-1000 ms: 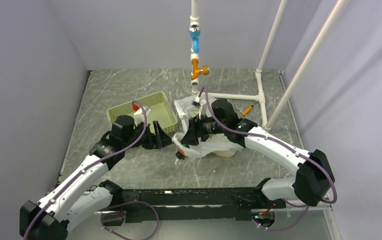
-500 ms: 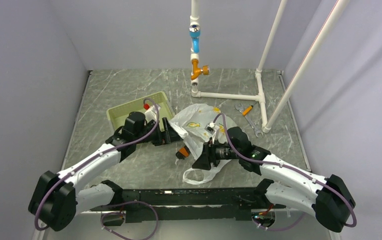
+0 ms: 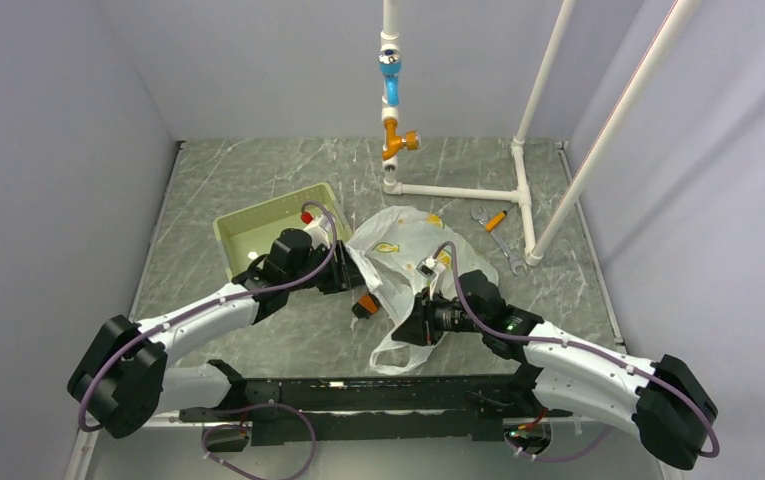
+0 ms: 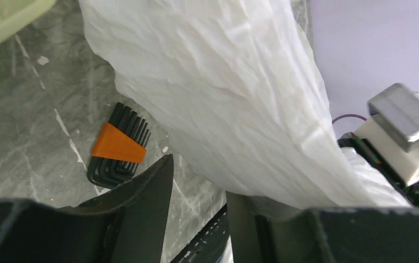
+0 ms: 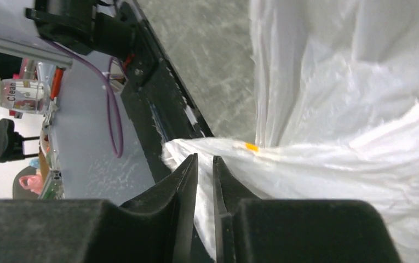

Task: Take the fake fruits out of the plastic bag
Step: Adjust the plastic bag at the center of the board.

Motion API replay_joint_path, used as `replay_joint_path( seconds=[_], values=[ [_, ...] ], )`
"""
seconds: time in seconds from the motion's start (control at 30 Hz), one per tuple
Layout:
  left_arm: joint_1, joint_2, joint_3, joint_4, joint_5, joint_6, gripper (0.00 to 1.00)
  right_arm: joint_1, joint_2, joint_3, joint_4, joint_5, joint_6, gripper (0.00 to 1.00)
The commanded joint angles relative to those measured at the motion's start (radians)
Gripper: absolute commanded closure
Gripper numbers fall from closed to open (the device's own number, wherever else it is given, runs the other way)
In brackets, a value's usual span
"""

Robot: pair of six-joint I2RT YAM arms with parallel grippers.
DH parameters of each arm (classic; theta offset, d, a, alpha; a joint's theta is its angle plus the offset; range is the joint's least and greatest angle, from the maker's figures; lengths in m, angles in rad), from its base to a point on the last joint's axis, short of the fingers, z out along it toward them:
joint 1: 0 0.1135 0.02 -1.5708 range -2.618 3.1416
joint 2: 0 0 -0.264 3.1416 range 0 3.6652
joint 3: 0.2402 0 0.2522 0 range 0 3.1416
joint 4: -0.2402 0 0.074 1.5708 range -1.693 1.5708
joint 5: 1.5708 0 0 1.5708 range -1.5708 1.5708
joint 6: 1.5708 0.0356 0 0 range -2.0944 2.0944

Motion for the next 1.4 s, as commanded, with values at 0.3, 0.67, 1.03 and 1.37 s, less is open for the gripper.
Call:
replay_joint_path(
  seconds=[0.3, 0.67, 1.03, 1.37],
  values=[
    [-0.005, 0.042, 0.045, -0.035, -0.150, 0.036, 0.99, 0.016, -0.015, -0.010, -0.086, 0.190, 0.119, 0.84],
    [-0.004, -0.003, -0.040, 0.025, -0.127, 0.009, 1.00, 0.016, -0.015, 0.345, -0.451, 0.248, -0.095, 0.63],
    [-0.005, -0.016, -0.041, 0.014, -0.096, 0.000, 1.00, 0.011, 0.269, 0.681, -0.764, 0.726, -0.243, 0.08],
    [-0.004, -0.044, -0.039, -0.005, -0.092, -0.005, 1.00, 0.039, 0.515, 0.800, -0.802, 0.875, -0.293, 0.01]
  ],
)
